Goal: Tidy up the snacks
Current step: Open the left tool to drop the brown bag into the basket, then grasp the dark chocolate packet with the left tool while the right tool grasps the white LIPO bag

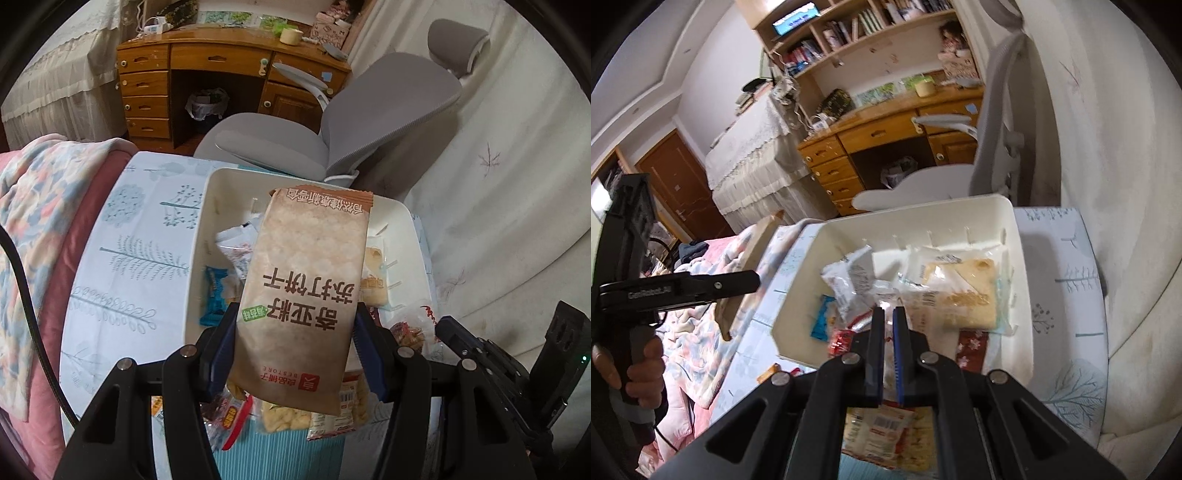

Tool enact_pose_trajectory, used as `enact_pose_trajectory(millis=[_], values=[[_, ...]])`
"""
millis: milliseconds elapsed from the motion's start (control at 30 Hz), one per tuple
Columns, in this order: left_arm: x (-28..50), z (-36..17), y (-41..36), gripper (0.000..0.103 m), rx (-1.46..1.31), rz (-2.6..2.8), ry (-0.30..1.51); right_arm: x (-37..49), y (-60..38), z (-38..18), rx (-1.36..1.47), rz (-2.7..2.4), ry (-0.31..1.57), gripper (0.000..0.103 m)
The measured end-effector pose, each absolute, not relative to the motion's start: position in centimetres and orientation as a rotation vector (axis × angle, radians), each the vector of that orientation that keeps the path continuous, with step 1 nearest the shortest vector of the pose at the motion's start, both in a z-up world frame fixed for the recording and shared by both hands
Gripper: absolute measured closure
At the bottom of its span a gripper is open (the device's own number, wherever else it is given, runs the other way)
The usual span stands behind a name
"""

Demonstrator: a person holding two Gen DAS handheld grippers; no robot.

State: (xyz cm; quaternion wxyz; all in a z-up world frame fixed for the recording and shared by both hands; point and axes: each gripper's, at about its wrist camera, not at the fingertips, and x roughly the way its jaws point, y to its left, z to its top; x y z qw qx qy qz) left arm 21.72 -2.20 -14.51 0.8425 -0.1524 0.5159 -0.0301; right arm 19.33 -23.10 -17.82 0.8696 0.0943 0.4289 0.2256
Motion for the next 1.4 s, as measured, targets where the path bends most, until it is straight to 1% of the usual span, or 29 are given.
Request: enact_pose_trajectory(millis=[33, 133, 167, 200, 267, 333, 467, 533, 633, 967, 1033, 1267, 1333, 1400], values=[[21.9, -14.7, -2.5, 0.045, -0.32, -0.063, 1.097, 19.5, -23.3, -18.1, 0.207, 0.465, 0.903, 0.093], [22.1, -15.3, -3.0, 0.043, -0.318, -0.066, 1.122, 20.1, -24.3, -18.7, 0.27, 0.445, 0.929, 0.092], [22.1, -15.4, -3.1, 0.039, -0.317, -0.067, 1.129, 20.2, -24.6, -18.8, 0.287, 0.438, 0.935, 0.092], [22.0, -15.5, -3.2, 0.032, -0.316, -0.066, 1.136, 20.4, -24.9, -19.0, 0.303, 0.428, 0.942, 0.092], [21.7, -15.5, -3.2, 0.029, -0.313, -0.06, 1.14, 20.6, -25.5, -19.3, 0.33, 0.41, 0.962, 0.089], [21.1, -15.5, -3.0, 0.029, -0.311, -0.052, 1.145, 20.7, -25.9, -19.9, 0.356, 0.392, 1.001, 0.082], [19.4, -15.1, -2.3, 0.029, -0.311, -0.029, 1.153, 20.4, -26.6, -20.7, 0.41, 0.364, 1.05, 0.077], [18.4, -15.0, -1.9, 0.029, -0.31, -0.018, 1.153, 20.0, -26.9, -20.7, 0.43, 0.35, 1.058, 0.069], [16.6, -14.8, -1.3, 0.029, -0.308, 0.01, 1.158, 19.2, -27.1, -20.6, 0.484, 0.341, 1.069, 0.062], [9.6, -15.2, 0.4, 0.029, -0.294, 0.108, 1.168, 16.0, -25.8, -21.1, 0.563, 0.291, 1.19, 0.056], [8.4, -15.6, 0.9, 0.029, -0.301, 0.117, 1.182, 15.4, -25.4, -21.4, 0.57, 0.289, 1.216, 0.053], [6.5, -17.7, 2.0, 0.029, -0.316, 0.083, 1.223, 13.8, -24.2, -22.9, 0.639, 0.272, 1.308, 0.051], [6.3, -18.3, 2.4, 0.029, -0.319, 0.076, 1.236, 13.4, -23.8, -23.3, 0.653, 0.268, 1.329, 0.045], [6.3, -19.0, 2.9, 0.029, -0.324, 0.072, 1.249, 13.0, -23.5, -23.8, 0.685, 0.262, 1.355, 0.044]])
